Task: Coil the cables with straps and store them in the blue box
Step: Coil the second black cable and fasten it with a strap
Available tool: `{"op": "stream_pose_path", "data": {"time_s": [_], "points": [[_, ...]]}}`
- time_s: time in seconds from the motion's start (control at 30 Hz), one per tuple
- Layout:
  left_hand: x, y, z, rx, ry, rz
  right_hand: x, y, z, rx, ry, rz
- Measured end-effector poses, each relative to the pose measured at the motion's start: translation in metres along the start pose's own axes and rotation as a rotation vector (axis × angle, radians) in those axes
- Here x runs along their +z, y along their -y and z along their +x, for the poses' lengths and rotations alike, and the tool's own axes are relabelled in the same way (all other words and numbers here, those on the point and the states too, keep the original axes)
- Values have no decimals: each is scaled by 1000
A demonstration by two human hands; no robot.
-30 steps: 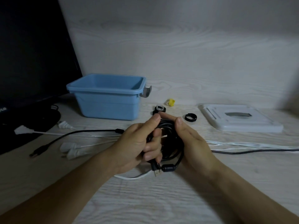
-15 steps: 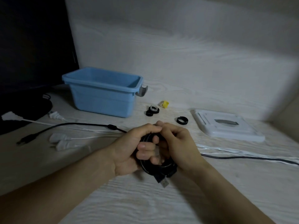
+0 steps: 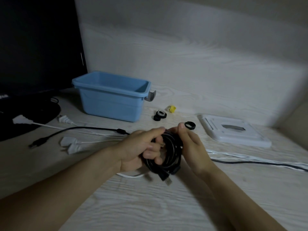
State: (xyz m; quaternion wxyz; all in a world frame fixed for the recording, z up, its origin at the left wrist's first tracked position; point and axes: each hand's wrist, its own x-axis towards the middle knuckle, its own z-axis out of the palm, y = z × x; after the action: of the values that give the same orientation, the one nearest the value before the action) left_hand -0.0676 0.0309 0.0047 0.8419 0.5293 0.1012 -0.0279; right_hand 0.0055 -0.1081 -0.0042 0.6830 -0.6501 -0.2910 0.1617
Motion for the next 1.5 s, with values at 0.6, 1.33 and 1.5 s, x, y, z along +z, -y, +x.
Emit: {"op": "stream_pose_path", "data": {"time_s": [0.6,1.33,1.5], "points": [[-29,-7,18,327,-520,-139,-53,-49,49,-9,-135,-1153],[-39,-5,25,450,-659,-137,-79,-40,104,134,-260,-1295],[-41,-6,27,465,-692,-111,-68,-32,112,106,-187,-1308]]}}
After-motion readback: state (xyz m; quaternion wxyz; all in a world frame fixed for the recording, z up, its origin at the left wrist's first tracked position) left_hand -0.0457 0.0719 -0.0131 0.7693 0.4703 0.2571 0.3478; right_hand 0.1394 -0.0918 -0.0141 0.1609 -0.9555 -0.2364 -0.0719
